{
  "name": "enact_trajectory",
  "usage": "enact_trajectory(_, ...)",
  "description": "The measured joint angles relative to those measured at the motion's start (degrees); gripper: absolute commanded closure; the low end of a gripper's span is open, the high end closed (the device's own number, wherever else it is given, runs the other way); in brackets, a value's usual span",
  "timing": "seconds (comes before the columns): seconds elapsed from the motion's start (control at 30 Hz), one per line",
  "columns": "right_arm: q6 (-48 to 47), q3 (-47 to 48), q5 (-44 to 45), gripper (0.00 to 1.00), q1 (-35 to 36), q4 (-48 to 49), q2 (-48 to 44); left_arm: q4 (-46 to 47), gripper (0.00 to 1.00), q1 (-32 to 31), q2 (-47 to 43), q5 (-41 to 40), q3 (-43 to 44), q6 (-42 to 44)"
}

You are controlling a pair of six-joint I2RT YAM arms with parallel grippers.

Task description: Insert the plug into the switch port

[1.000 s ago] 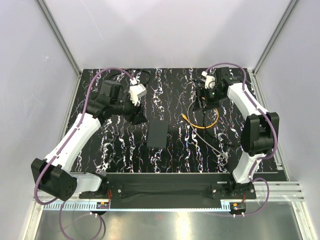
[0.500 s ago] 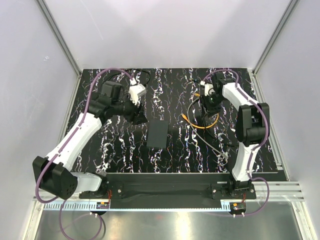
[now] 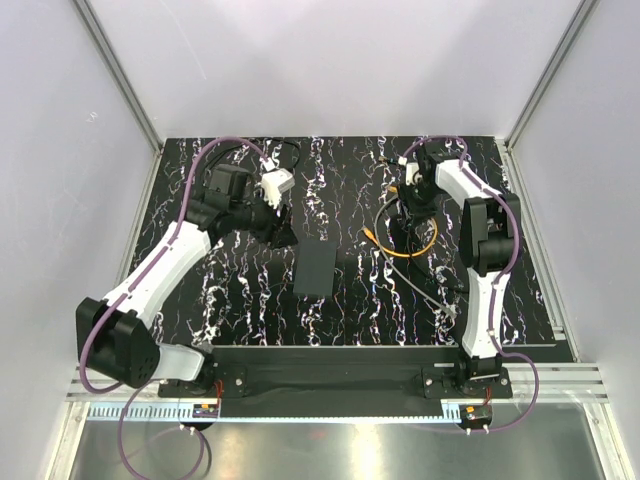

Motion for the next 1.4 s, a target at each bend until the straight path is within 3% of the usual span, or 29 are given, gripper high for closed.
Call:
enact_trajectory(0.13, 0.15, 0.02, 1.20, 0.57, 0.00, 0.50, 0.96, 0.52, 0.40, 0.00, 1.18, -0.02, 0.00, -0.63)
enact_trajectory(0.2, 0.15, -0.20, 1.42, 0.62, 0.00, 0.92, 1.27, 0.87, 0.39, 0.00, 1.31, -0.26, 0.00, -1.05)
enact_trajectory(0.23, 0.13, -0.55, 1.42, 0.75, 0.00, 1.20, 1.36, 1.11, 0.39, 0.00, 1.31, -0.33, 0.00, -1.25)
enact_trajectory(0.33, -0.44, -1.33, 0.96, 0.98, -0.07, 1.64, 1.31, 2.54, 0.38, 0.00, 1.27, -0.28, 0.02, -1.25)
enact_trajectory(0.37, -0.66, -1.51, 0.44, 1.00, -0.13, 1.84, 1.31, 2.99, 0.37, 0.02, 1.18, -0.20, 0.02, -1.20)
enact_trajectory(0.6, -4.20, -3.76, -6.49, 1.00, -2.01, 0.42, -0.87, 5.44, 0.36, 0.17, -2.40, 3.19, 0.13, 3.45)
enact_trajectory(0.8, -11.78, -4.04, -18.88, 1.00, -3.98, -8.00, -9.16, 4.11, 0.36, -0.92, -4.13, 9.66, 1.25, 14.99)
enact_trajectory(0.97, -18.29, -4.35, -29.35, 1.00, -3.80, -16.37, -13.73, 2.40, 0.37, -8.66, -4.50, 10.88, 0.00, 35.93)
enact_trajectory(1.1, -23.45, -7.96, -36.15, 1.00, -3.78, -20.96, -14.25, 3.34, 0.39, -15.23, -2.25, 11.02, -0.37, 47.04)
enact_trajectory(1.4, -36.13, -16.63, -43.82, 1.00, -3.78, -24.59, -14.25, 14.97, 0.44, -24.39, 11.56, 8.24, 0.55, 55.56)
